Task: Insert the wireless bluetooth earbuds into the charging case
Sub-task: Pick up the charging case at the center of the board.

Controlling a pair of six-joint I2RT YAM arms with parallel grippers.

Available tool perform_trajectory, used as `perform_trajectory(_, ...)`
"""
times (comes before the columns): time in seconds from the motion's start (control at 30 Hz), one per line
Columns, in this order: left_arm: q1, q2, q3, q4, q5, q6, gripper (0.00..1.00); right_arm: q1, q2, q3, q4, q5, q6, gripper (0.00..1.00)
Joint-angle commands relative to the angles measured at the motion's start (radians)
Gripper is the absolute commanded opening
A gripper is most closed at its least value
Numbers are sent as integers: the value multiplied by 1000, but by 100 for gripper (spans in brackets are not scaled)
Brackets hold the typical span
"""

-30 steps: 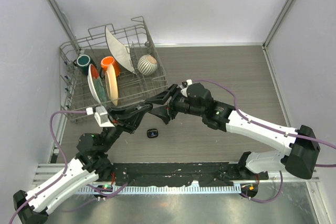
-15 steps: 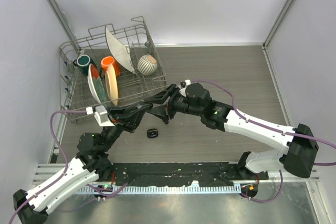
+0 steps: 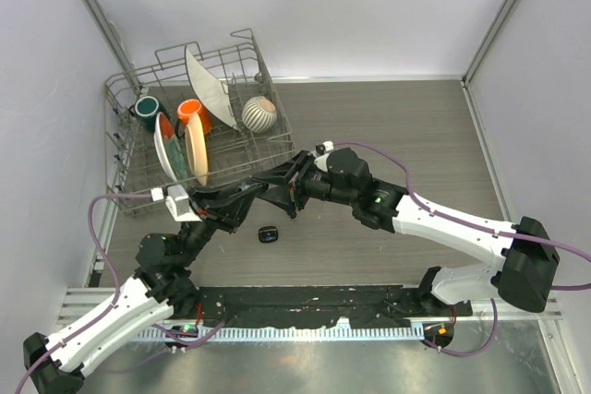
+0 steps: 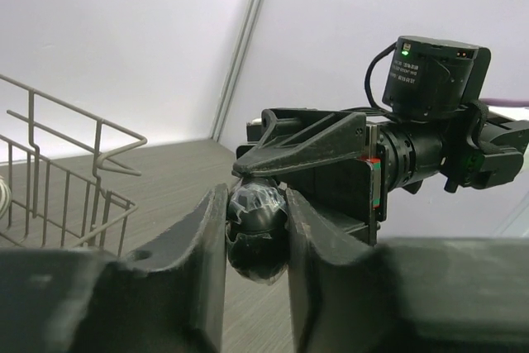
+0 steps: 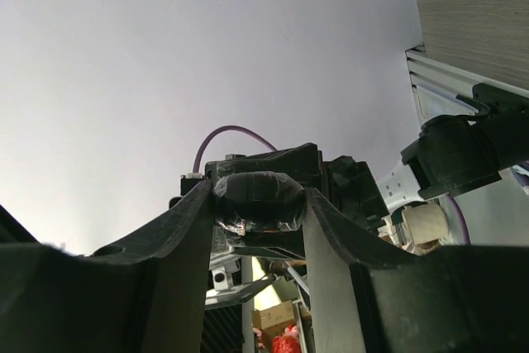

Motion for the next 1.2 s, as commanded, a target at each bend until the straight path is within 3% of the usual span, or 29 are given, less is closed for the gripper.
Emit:
perform_trajectory(0.0,-1,-3,-1,5,6,-59,44,5,-27,-24,132,14,-4,1)
perform_trajectory(0.07,-3,-7,-2,-1,24,-64,63,5,-35,-27,131,29,-13,1)
perform_trajectory(0.23,-1,-24,7,-38,76,-61,67,4,-44,-19,94,44,-40,1)
perform_trajectory(0.47,-3,-38,21,-90,79,-47,45,4,-41,5,51,50,-96,1)
perform_trajectory(0.8,-1,4,30,-78,104,-47,44,4,-27,21,59,29,-114,1)
perform_trajectory(1.0,-3,28,31,-63,110,-48,35,5,-27,16,66,24,-114,1)
perform_trajectory(1.17,-3,30,27,-47,115,-44,16,4,-30,10,68,23,-113,1)
